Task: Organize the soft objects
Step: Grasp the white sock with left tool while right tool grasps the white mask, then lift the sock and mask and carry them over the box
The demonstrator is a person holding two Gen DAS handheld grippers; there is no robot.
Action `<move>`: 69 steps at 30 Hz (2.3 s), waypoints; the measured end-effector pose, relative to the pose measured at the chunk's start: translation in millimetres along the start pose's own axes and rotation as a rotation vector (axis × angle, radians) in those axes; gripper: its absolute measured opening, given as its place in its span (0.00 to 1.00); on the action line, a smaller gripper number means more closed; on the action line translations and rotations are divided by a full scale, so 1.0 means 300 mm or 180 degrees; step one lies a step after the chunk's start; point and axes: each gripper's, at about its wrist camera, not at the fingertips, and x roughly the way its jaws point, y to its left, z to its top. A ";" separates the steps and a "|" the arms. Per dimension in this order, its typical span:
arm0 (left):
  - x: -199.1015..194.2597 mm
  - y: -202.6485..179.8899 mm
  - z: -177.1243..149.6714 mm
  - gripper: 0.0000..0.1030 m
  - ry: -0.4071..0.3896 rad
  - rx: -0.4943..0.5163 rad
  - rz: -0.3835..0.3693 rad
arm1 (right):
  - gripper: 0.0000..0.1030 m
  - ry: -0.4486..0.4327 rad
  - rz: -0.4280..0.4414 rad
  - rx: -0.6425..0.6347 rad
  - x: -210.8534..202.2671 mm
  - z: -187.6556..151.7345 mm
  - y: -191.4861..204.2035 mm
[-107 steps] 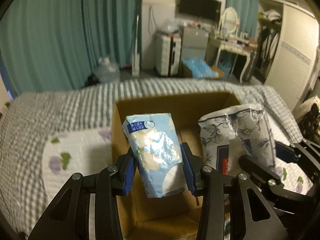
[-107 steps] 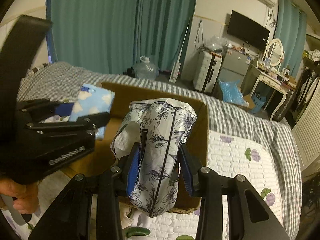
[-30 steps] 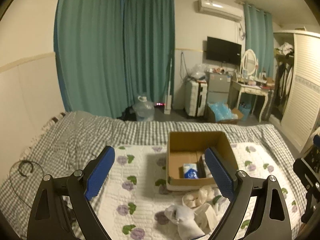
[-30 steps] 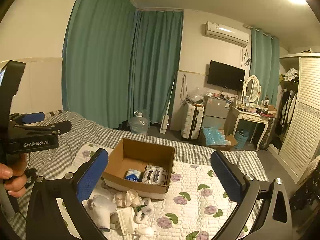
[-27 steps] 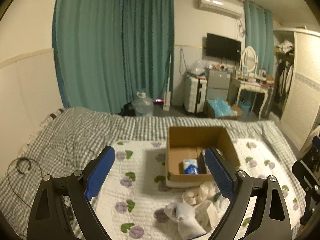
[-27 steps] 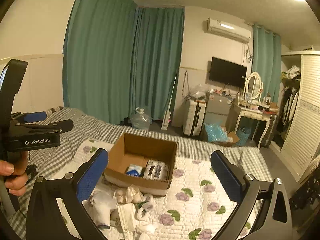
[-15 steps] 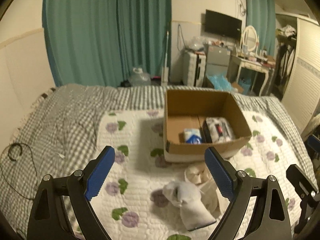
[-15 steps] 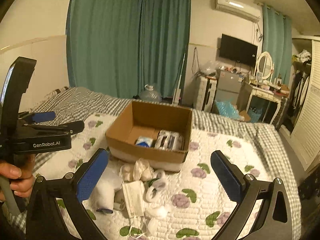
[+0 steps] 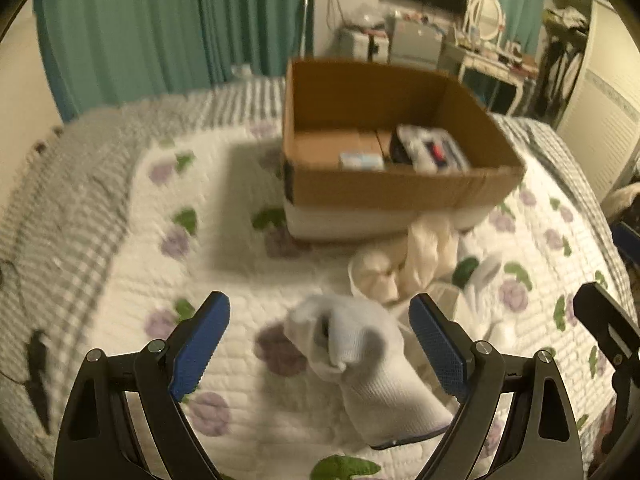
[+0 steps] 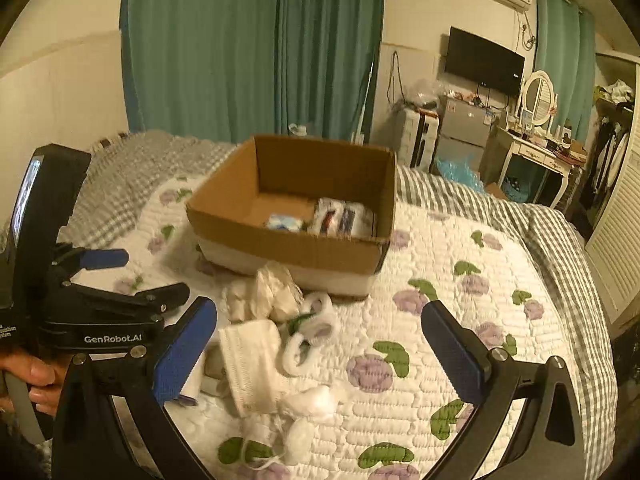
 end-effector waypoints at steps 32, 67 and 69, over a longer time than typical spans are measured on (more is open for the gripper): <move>0.076 0.222 -0.121 0.29 0.0155 -0.0211 -0.0110 | 0.90 0.0571 0.0217 -0.0191 0.254 -0.117 0.148; -0.280 0.039 -0.114 0.29 -0.0355 0.0332 -0.0224 | 0.08 -0.0047 -0.0067 -0.0063 -0.172 -0.051 0.088; -0.299 0.038 -0.101 0.29 -0.0370 0.0307 -0.0238 | 0.08 -0.0123 -0.0080 -0.0023 -0.210 -0.027 0.070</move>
